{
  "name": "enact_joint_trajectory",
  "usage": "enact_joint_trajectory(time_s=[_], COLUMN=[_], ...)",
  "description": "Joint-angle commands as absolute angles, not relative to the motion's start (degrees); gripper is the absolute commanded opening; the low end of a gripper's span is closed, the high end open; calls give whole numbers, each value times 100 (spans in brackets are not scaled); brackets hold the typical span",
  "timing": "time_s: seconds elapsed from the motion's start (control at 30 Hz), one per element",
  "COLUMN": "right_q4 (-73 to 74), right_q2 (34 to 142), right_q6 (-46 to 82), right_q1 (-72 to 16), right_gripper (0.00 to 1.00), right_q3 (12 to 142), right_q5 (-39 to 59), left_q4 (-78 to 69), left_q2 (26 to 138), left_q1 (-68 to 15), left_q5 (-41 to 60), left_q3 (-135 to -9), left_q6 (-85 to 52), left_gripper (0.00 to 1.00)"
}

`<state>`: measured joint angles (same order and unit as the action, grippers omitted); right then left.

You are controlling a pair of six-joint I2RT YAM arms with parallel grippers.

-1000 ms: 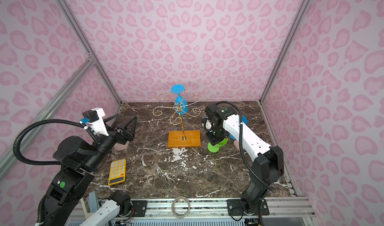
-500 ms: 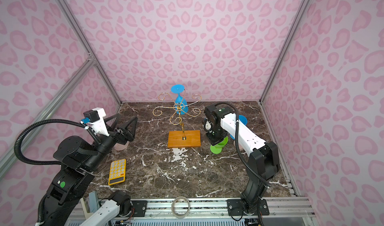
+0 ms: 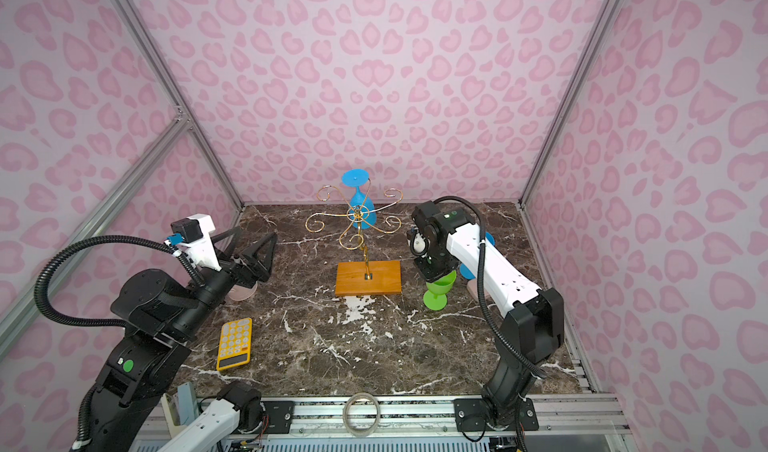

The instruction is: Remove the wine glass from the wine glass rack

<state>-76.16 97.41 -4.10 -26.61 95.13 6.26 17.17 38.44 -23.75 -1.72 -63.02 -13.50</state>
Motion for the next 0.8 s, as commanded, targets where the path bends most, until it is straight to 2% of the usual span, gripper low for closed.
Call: enact_joint_trajectory(time_s=[0.0, 0.13, 0.23, 0.3, 0.5, 0.77], right_q4=[-7651, -7569, -7463, -7216, -5961, -3830], right_q2=[9625, 9197, 8834, 8554, 7598, 6779], right_q6=[-404, -290, -137, -60, 312, 686], right_q1=[-2638, -2623, -2621, -2627, -2624, -2486], right_gripper=[22, 26, 38, 43, 60, 76], right_q3=[9603, 9872, 10082, 10032, 9413, 8567], right_q5=[653, 682, 620, 667, 630, 669], left_q4=[1543, 1551, 1571, 1627, 1881, 2386], left_q2=[3850, 3905, 3991, 4072, 4391, 4833], left_q1=[-2374, -2373, -2373, -2373, -2364, -2220], left_q5=[-231, -366, -461, -572, -814, -140], left_q3=[-6337, -6341, -6376, -6439, -6728, -7224], left_q6=[-1378, -1413, -1467, -1509, -1714, -2166], left_gripper=[96, 96, 96, 96, 96, 97])
